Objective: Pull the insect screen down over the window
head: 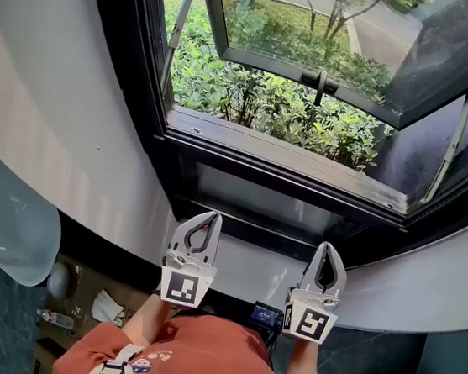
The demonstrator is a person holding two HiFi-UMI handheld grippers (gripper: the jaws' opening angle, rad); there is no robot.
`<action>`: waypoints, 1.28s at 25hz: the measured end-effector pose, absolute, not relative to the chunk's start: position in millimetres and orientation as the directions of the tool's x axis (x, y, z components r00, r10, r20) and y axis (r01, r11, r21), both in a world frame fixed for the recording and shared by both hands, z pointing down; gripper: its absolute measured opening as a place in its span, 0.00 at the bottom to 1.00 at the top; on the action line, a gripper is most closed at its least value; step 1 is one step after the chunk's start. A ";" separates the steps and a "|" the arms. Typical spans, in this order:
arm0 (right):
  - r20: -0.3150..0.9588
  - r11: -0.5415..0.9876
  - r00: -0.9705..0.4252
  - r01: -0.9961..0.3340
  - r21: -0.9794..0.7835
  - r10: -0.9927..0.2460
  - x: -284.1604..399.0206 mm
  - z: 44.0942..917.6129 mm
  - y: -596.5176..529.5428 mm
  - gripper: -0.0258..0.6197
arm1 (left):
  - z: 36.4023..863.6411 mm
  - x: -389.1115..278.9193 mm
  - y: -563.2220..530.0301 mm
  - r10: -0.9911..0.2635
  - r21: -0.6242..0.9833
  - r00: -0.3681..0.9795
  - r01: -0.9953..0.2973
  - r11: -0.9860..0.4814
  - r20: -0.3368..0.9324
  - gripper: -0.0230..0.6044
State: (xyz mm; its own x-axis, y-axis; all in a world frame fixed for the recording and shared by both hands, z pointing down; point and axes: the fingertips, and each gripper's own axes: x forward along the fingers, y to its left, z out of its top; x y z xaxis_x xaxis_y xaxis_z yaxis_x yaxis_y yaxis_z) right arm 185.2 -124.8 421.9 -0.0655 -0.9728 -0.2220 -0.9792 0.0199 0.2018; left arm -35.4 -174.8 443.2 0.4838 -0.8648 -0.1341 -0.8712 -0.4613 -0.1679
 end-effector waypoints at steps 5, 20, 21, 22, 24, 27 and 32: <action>-0.231 0.015 -0.063 -0.979 0.201 -0.971 186.9 420.2 -126.7 0.06 | 441.2 -33.6 -176.0 -0.864 -0.178 0.485 -0.870 -0.460 -0.135 0.05; -0.275 0.011 -0.077 -0.972 0.234 -0.958 180.1 402.0 -131.5 0.06 | 419.2 -35.0 -179.6 -0.859 -0.193 0.481 -0.873 -0.449 -0.176 0.05; -0.281 0.011 -0.079 -0.972 0.236 -0.957 179.8 399.6 -131.8 0.06 | 416.9 -35.7 -179.7 -0.859 -0.190 0.478 -0.874 -0.446 -0.182 0.05; -0.288 0.010 -0.080 -0.971 0.238 -0.954 179.3 396.8 -131.9 0.06 | 414.6 -36.3 -179.7 -0.858 -0.193 0.477 -0.875 -0.444 -0.188 0.05; -0.302 0.007 -0.081 -0.971 0.239 -0.950 178.5 391.0 -132.2 0.06 | 410.0 -37.0 -180.0 -0.855 -0.204 0.479 -0.873 -0.442 -0.198 0.05; -0.307 0.005 -0.084 -0.969 0.247 -0.948 178.9 388.2 -132.7 0.06 | 401.8 -36.8 -180.1 -0.846 -0.221 0.486 -0.869 -0.442 -0.220 0.05; -0.340 0.001 -0.092 -0.965 0.261 -0.936 177.5 376.0 -134.6 0.06 | 389.4 -34.6 -180.3 -0.835 -0.245 0.489 -0.867 -0.433 -0.254 0.04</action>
